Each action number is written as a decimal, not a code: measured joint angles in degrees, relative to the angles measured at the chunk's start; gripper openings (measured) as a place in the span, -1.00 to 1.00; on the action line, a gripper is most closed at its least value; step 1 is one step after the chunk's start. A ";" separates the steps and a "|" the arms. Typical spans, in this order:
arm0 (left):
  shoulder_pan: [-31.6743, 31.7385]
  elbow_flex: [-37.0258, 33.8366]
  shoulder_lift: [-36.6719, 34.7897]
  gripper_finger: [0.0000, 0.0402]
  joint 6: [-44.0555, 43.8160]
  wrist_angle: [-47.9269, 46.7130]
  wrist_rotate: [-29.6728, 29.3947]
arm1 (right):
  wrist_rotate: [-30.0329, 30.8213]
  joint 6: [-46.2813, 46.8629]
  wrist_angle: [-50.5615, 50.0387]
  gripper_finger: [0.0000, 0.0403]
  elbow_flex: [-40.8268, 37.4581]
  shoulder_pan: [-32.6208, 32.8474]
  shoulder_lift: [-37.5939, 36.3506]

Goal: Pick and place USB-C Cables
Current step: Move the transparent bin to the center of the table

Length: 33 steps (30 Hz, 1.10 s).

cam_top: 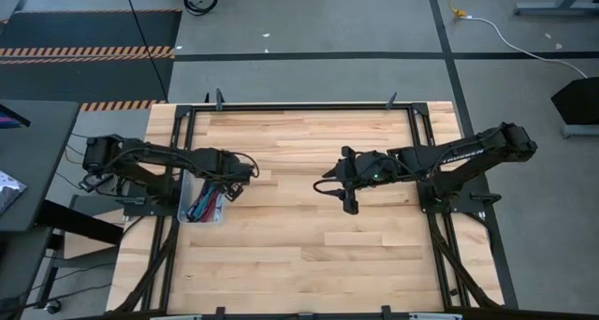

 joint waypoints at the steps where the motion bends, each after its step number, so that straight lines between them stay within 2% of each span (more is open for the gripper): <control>1: 0.00 0.00 0.00 -0.15 -1.68 -0.19 0.59 | -0.02 -0.47 -0.17 0.13 0.00 0.02 0.02; 11: 0.02 0.28 -0.02 -0.14 -13.91 2.99 4.31 | 0.63 -9.13 -1.25 0.13 0.00 -1.04 0.02; 27: -0.51 1.88 0.20 -0.14 -22.50 3.69 6.60 | 0.81 -16.38 -3.56 0.13 0.02 -5.81 0.02; 33: -2.61 -1.28 0.13 -0.14 -23.82 9.18 7.30 | 0.37 -17.75 -3.52 0.13 0.02 -7.04 0.03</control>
